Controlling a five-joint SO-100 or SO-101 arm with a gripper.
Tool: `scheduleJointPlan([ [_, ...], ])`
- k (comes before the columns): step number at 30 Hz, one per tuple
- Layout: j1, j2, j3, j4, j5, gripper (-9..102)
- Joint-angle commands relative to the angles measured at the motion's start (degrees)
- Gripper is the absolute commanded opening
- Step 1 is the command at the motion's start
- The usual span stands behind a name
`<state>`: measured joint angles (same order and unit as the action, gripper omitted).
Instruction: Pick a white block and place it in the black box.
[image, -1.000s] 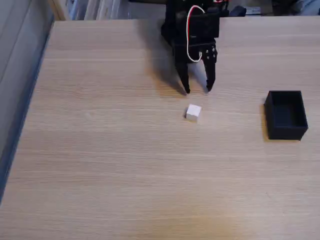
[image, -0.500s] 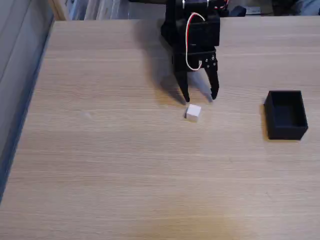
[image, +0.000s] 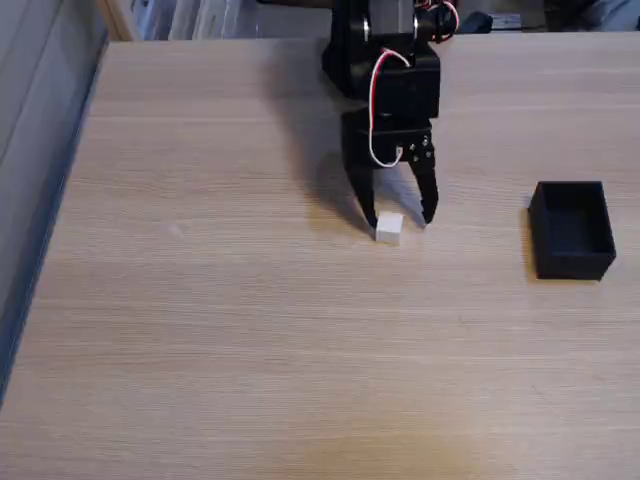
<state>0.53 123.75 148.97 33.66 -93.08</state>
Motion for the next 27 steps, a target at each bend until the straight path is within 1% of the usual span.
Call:
scheduleJointPlan([
  [1,0.6,-1.8,-2.8,-0.6,0.2,29],
  [6,0.9,-4.2,-4.4,-0.9,-0.1,26],
  [8,1.1,-4.9,-4.8,-0.9,-0.7,19],
  [12,1.2,-5.5,-5.5,-0.9,0.0,1],
  [18,1.5,-2.7,-4.4,0.0,-1.7,0],
  [22,-0.1,4.5,-1.4,1.1,-3.4,0],
  [27,-4.9,15.5,0.4,6.7,-4.8,0],
])
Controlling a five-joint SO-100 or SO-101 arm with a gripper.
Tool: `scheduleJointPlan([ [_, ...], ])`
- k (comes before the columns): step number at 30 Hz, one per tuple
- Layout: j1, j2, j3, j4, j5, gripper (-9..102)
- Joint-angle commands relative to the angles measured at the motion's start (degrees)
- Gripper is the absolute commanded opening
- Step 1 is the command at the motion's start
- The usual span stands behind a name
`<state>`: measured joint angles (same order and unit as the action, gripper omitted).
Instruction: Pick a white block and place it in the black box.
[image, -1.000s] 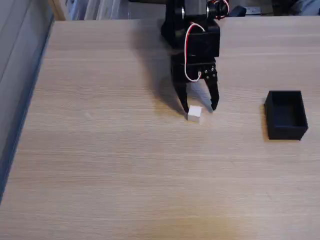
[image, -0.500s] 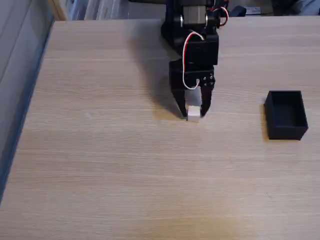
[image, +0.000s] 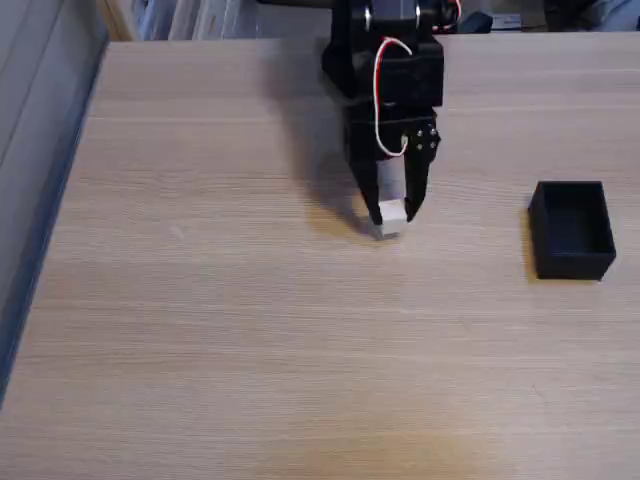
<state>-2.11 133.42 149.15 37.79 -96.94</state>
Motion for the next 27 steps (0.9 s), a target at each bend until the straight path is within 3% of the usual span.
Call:
scheduleJointPlan([
  [1,-3.3,7.9,0.4,3.7,-2.0,0],
  [10,-14.3,13.2,-4.8,6.2,-4.9,0],
  [21,-31.0,-6.6,-26.6,4.0,-3.8,0],
  [27,-33.9,-13.4,-27.6,-1.3,-3.0,0],
])
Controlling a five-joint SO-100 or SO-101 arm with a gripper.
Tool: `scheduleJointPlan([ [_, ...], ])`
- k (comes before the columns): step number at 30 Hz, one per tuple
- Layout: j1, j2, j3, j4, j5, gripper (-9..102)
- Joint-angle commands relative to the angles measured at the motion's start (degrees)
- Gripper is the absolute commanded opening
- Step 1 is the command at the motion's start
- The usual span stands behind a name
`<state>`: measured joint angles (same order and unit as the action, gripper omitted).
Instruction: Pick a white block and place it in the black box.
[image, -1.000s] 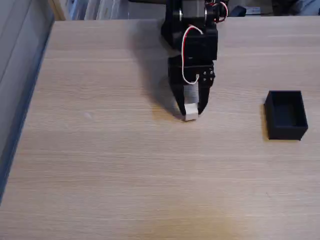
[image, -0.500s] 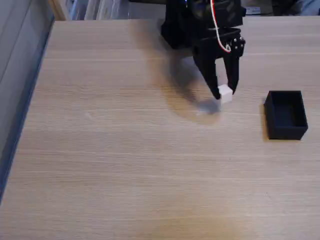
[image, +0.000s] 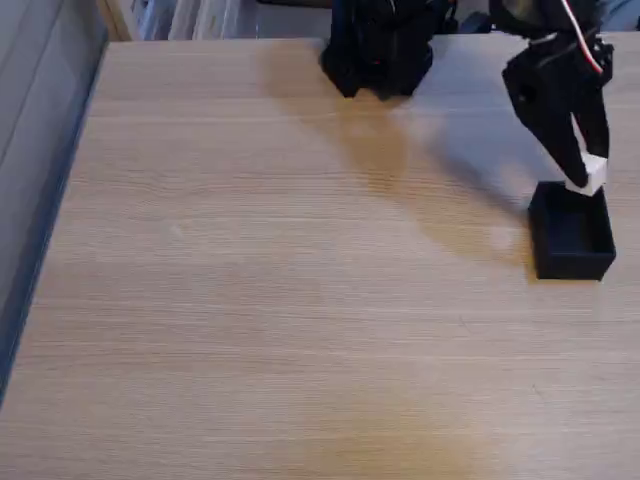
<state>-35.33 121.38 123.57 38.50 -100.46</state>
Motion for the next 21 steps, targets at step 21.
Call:
scheduleJointPlan([
  [21,0.1,-6.1,1.1,-8.8,5.9,25],
])
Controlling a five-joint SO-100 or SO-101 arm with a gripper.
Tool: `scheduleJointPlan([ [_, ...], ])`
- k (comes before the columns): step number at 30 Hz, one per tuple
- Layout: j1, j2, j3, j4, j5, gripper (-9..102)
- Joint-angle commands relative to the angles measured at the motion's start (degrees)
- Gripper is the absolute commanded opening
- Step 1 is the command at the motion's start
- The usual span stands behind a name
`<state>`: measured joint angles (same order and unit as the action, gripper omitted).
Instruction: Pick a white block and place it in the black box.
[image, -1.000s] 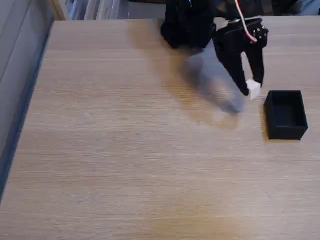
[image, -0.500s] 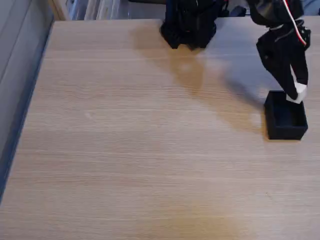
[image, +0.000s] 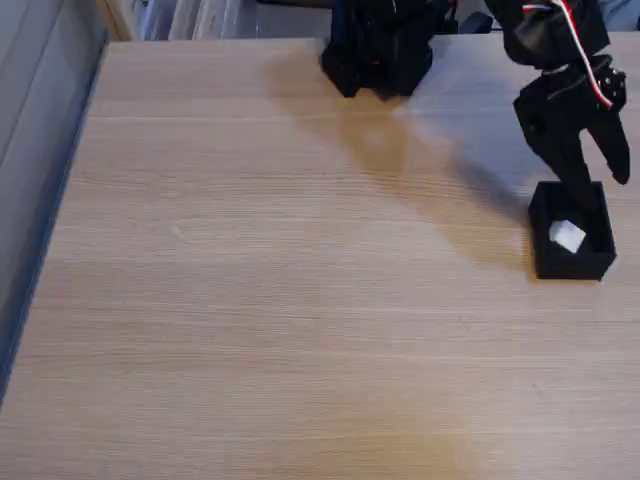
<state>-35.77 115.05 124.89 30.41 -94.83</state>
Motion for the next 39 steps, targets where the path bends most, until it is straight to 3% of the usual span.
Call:
scheduleJointPlan([
  [1,0.6,0.4,-0.1,-0.7,0.3,25],
  [4,1.5,1.8,0.8,0.3,-0.3,22],
  [7,2.9,5.5,3.8,1.7,-0.5,0],
  [17,13.9,27.8,22.6,12.9,2.4,0],
  [27,23.6,54.8,43.0,41.0,3.3,0],
  [39,33.6,70.4,53.0,44.0,3.2,0],
])
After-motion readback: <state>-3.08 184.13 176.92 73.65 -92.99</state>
